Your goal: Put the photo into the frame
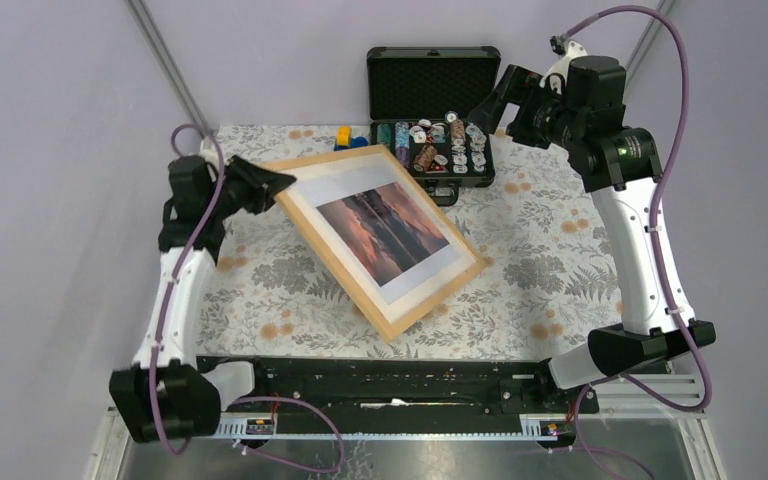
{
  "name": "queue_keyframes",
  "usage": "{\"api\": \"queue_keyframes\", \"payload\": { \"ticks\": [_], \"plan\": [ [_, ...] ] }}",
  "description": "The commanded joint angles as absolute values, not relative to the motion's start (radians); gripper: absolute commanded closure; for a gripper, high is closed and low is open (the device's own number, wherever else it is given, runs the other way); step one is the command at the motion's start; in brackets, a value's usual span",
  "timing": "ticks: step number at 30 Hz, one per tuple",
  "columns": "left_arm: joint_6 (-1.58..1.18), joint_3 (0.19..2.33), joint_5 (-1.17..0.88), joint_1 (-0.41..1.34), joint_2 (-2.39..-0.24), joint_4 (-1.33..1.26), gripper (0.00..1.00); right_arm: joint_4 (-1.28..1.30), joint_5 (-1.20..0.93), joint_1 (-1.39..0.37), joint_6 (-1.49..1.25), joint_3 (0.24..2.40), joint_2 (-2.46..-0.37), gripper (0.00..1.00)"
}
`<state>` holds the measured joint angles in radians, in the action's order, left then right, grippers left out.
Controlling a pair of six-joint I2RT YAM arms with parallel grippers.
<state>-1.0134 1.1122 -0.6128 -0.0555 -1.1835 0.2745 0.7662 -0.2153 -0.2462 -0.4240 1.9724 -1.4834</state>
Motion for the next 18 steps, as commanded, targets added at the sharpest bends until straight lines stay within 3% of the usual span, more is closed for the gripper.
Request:
{"api": "queue_keyframes", "payload": {
  "ticks": [1, 5, 9, 13, 18],
  "plan": [
    [-1.144, 1.045, -0.669, -0.158, -0.986, 0.034, 1.00, 0.718, -0.270, -0.242, -0.422, 1.932, -1.460, 0.00],
    [-0.916, 1.101, -0.521, -0.248, -0.947, 0.310, 1.00, 0.707, -0.285, -0.242, -0.420, 1.881, -1.454, 0.00],
    [-0.872, 1.010, -0.518, -0.321, -0.944, 0.320, 1.00, 0.693, -0.314, -0.242, -0.423, 1.837, -1.453, 0.00],
    [-0.746, 1.029, -0.369, -0.347, -1.000, 0.489, 1.00, 0.695, -0.326, -0.242, -0.422, 1.797, -1.432, 0.00],
    [-0.711, 0.976, -0.174, -0.360, -1.020, 0.512, 1.00, 0.678, -0.357, -0.242, -0.428, 1.733, -1.394, 0.00]
  ]
}}
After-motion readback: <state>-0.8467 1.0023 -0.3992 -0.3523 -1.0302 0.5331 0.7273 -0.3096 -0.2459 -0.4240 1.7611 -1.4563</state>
